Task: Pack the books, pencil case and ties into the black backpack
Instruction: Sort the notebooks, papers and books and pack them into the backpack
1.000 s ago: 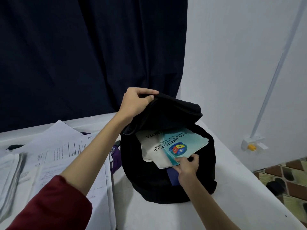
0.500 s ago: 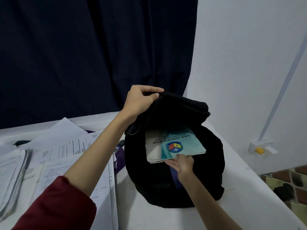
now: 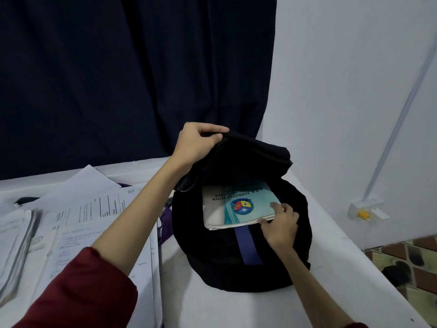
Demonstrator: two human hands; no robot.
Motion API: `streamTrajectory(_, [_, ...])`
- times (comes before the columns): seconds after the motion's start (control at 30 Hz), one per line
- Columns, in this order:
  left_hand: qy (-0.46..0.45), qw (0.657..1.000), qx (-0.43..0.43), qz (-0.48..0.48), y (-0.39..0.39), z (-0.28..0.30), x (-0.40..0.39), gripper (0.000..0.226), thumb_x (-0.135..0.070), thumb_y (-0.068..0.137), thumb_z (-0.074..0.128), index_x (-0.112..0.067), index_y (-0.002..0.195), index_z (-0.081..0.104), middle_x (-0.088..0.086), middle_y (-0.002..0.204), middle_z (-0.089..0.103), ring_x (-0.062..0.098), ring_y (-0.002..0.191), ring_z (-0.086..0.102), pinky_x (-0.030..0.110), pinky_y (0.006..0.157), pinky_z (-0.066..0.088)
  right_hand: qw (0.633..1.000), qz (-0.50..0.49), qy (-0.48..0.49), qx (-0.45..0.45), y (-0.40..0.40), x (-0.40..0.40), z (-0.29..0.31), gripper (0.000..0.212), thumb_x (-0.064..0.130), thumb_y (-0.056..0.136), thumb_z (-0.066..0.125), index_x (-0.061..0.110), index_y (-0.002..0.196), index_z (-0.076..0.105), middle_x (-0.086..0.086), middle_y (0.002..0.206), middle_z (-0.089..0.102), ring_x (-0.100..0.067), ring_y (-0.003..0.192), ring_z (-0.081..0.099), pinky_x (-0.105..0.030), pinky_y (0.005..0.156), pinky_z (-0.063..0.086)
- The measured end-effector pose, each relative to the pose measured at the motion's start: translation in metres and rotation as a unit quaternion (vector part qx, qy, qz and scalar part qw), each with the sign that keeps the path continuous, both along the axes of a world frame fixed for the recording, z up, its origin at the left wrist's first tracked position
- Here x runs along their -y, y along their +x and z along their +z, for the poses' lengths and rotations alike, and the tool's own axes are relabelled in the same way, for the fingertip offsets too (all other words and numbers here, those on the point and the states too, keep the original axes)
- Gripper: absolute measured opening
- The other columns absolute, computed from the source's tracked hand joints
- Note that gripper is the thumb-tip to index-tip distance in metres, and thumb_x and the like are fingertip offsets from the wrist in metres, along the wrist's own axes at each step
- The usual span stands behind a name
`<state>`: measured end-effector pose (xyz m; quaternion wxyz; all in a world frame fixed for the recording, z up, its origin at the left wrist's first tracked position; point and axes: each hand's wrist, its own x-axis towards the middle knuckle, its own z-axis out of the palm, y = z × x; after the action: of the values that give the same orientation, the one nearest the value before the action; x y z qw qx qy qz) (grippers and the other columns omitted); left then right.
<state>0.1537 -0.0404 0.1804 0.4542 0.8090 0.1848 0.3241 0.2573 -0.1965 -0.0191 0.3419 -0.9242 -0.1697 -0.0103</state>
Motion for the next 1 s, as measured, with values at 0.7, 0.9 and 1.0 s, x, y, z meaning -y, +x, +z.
streamTrajectory(0.7, [-0.157,0.985,-0.072,0.026,-0.092,-0.100,0.019,0.019,-0.006,0.090,0.060,-0.019,0.096,0.073,-0.002,0.101,0.071,0.005,0.094,0.065,0.017,0.080,0.053,0.894,0.210,0.338,0.204,-0.089,-0.019,0.073,0.017,0.011,0.078,0.060,0.008,0.094,0.059,-0.001,0.095,0.053,-0.016,0.093,0.044,-0.026,0.083,0.037])
streamTrajectory(0.9, [-0.199,0.950,-0.040,0.238,-0.230,-0.133,-0.039,0.017,-0.005,0.091,0.060,-0.017,0.096,0.070,0.002,0.103,0.068,0.012,0.093,0.060,0.020,0.070,0.052,0.903,0.342,0.235,0.111,-0.164,-0.080,0.055,0.015,0.008,0.078,0.060,0.009,0.092,0.059,-0.001,0.091,0.054,-0.021,0.091,0.044,-0.032,0.077,0.034])
streamTrajectory(1.0, [-0.145,0.909,-0.035,0.388,-0.317,-0.149,-0.080,0.019,-0.005,0.090,0.060,-0.016,0.102,0.068,0.012,0.108,0.068,0.016,0.090,0.056,0.028,0.073,0.045,0.894,0.409,0.173,0.063,-0.211,-0.118,0.052,0.018,0.009,0.082,0.058,0.008,0.099,0.059,-0.003,0.099,0.055,-0.022,0.099,0.042,-0.037,0.086,0.036])
